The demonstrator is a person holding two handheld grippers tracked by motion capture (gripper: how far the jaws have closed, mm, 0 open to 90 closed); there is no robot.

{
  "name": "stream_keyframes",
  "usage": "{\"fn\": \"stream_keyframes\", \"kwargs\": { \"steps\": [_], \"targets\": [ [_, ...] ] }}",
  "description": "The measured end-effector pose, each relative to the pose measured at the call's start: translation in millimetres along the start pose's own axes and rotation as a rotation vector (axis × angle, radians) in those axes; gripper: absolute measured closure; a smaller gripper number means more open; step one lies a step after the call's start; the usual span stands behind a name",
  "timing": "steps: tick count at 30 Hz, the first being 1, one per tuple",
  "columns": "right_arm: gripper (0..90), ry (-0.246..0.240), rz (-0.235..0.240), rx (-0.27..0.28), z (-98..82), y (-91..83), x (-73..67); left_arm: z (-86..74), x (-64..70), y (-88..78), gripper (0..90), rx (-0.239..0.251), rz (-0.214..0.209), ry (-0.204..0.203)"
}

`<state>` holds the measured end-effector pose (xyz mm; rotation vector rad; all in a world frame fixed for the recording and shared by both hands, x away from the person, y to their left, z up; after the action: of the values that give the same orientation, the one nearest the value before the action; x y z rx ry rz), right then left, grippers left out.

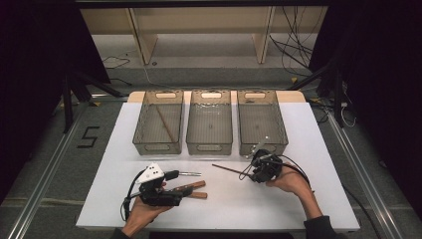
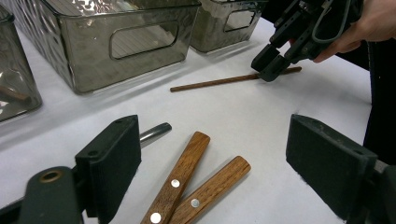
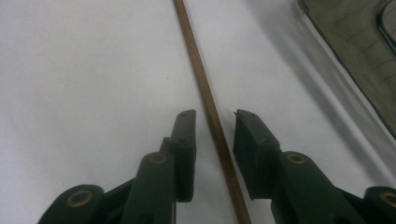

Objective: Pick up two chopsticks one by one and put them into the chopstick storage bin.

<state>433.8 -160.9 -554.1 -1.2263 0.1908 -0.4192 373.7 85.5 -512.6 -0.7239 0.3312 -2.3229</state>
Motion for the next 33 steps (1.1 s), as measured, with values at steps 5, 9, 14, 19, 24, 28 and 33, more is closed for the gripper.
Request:
{"fn": "stream_keyframes", "kwargs": {
  "steps": [5,9,14,19,24,28,33],
  "targets": [
    [74.4,-0.018,-0.004,-0.023,0.0,1.4,-1.4,-0.1,0.5,0.5,17.7,0.000,-0.001,0.000],
    [79.1,-0.031,-0.001,-0.037,0.9,1.9,-3.6,0.2,1.2,0.3,17.7,0.002,-0.002,0.004],
    [81.1,-0.056,-0.014,-0.061,2.1,2.2,-4.9,0.1,1.5,0.4,17.7,0.001,-0.002,0.005],
    [85.1,-0.095,-0.024,-0.059,2.6,2.0,-6.9,0.2,0.3,0.3,17.8,0.000,0.003,0.002],
    [85.2,-0.096,-0.022,-0.026,5.5,-2.7,-9.4,0.2,-0.9,0.4,17.9,-0.003,0.008,0.004],
    [85.2,-0.094,-0.007,0.040,10.8,-15.0,-14.4,1.1,0.8,1.1,17.9,-0.001,0.008,-0.003],
    [85.2,-0.079,0.003,0.139,20.6,-33.4,-21.1,4.1,11.1,6.5,18.2,-0.007,-0.014,-0.020]
  ]
}}
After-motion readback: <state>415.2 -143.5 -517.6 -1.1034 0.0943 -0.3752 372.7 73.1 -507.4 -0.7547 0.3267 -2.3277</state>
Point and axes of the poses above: each handheld gripper's, and its own axes: y roughly forward along the jaws, z roughly out of its top, x roughly to its right, the point moved 10 cm from there along y, roughly forward along the jaws, and after that the axes turned 11 degrees about -y, right-handed, at the moved point
